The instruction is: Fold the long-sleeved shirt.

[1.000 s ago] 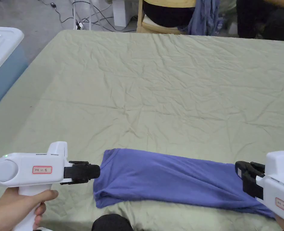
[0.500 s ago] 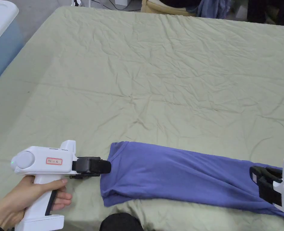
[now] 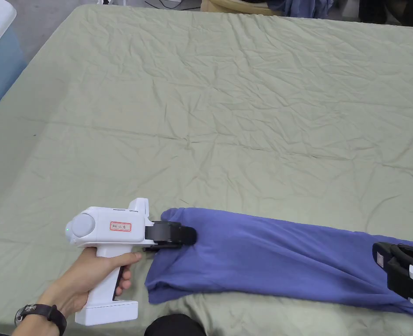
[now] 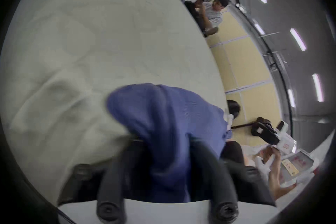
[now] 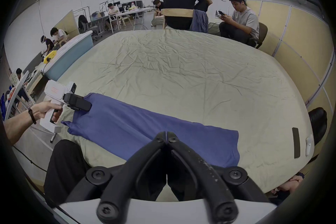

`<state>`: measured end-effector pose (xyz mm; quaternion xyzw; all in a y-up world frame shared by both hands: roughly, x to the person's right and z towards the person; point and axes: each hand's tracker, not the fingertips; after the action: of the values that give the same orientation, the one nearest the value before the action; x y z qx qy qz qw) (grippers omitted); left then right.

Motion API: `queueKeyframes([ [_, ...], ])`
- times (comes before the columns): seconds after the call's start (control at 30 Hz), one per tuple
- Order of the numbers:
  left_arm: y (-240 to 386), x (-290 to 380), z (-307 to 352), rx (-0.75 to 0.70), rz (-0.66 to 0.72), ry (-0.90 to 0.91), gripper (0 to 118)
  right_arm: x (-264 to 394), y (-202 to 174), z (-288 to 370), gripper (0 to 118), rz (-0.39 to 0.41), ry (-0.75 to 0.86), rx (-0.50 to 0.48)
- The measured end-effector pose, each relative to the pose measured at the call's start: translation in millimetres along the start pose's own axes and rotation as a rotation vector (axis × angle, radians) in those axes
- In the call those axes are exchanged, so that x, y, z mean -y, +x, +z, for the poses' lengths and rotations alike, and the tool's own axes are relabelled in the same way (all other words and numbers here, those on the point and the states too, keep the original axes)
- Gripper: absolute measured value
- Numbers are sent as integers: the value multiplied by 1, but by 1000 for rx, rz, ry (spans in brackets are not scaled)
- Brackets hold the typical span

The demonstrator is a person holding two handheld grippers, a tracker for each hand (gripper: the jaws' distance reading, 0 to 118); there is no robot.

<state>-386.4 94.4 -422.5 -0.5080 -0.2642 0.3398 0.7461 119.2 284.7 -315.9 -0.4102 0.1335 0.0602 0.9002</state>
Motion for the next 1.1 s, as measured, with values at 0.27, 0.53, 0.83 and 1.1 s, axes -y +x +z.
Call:
queueKeyframes([
  [0.27,35,12,2,-84,-134,1,13,6,8,-3,1,-35,5,-17],
  [0.53,30,1,47,-215,-194,33,12,12,17,0,1,-68,23,-22],
  [0.83,22,-6,100,-413,-131,75,12,21,30,3,1,-118,40,-46],
  [1.1,114,11,89,-394,-168,31,12,33,53,8,1,-199,79,-67],
])
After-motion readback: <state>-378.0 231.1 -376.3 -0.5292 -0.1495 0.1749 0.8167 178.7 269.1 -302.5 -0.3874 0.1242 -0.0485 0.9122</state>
